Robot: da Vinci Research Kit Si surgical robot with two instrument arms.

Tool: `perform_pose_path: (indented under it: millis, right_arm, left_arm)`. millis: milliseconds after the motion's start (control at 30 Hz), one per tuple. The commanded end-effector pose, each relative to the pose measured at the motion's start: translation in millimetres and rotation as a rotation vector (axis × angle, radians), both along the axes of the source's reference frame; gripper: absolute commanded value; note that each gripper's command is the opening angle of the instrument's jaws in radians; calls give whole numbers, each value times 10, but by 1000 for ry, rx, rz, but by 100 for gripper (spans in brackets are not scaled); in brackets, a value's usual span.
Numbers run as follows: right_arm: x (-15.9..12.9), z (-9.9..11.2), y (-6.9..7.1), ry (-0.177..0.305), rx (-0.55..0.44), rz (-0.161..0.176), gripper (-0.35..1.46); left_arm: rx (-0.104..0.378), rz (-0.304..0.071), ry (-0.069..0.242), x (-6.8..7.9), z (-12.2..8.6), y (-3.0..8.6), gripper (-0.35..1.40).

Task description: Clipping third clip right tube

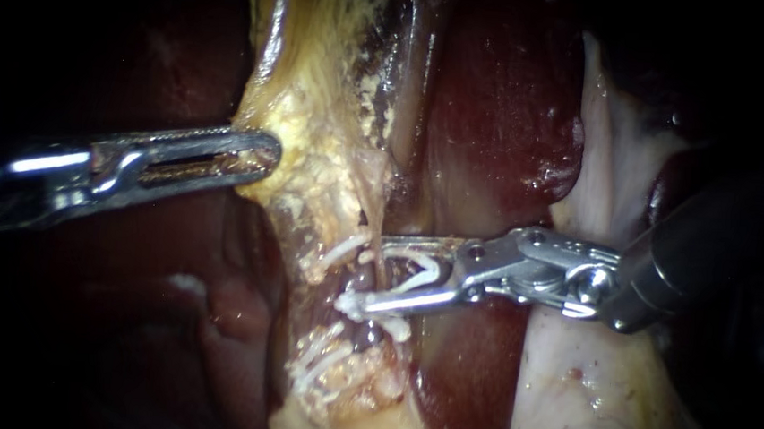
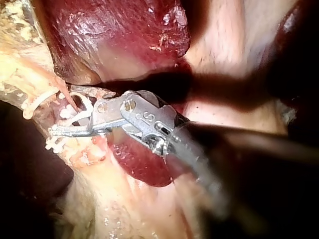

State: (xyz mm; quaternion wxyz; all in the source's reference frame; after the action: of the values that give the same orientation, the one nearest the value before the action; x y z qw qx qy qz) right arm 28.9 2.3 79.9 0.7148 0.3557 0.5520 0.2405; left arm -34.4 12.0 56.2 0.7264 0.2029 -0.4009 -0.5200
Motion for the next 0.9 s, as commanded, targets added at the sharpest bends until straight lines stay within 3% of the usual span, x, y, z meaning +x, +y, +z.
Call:
perform_pose_path:
  millis: [33,300,900]
  right_arm:
    - [0,-2,-1,12,8,-2,54]
    - [11,-7,-4,40,45,-5,54]
    - [22,-1,-10,17,89,-7,45]
  left_arm:
    - [0,1,0,0,0,0,-35]
    - [0,1,-1,0,0,1,-35]
    - [0,1,-1,0,2,2,-35]
